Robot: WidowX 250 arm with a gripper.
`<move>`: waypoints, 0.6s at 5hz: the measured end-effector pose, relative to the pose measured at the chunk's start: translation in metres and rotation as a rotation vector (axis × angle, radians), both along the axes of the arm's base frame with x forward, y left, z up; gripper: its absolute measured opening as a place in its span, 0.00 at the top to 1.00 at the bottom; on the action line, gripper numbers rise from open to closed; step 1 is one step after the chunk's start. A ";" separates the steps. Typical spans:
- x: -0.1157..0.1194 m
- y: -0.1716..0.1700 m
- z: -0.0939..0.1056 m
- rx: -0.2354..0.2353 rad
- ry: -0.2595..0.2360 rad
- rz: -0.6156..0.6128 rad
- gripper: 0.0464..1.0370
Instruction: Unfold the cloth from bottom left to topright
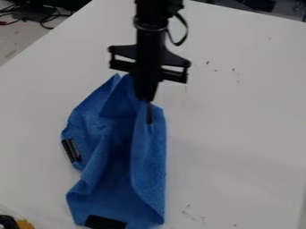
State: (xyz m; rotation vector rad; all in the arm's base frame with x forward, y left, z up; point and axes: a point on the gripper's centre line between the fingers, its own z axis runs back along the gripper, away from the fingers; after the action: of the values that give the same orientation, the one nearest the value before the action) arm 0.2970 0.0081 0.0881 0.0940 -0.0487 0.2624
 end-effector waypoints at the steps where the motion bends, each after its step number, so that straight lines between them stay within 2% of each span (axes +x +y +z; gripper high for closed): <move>1: 0.017 -0.016 -0.010 -0.046 0.020 -0.041 0.98; 3: 0.049 -0.046 -0.030 -0.127 0.039 -0.137 0.98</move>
State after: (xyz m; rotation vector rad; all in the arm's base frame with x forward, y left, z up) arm 0.3456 -0.0377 0.0583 -0.0302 -0.0001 0.1261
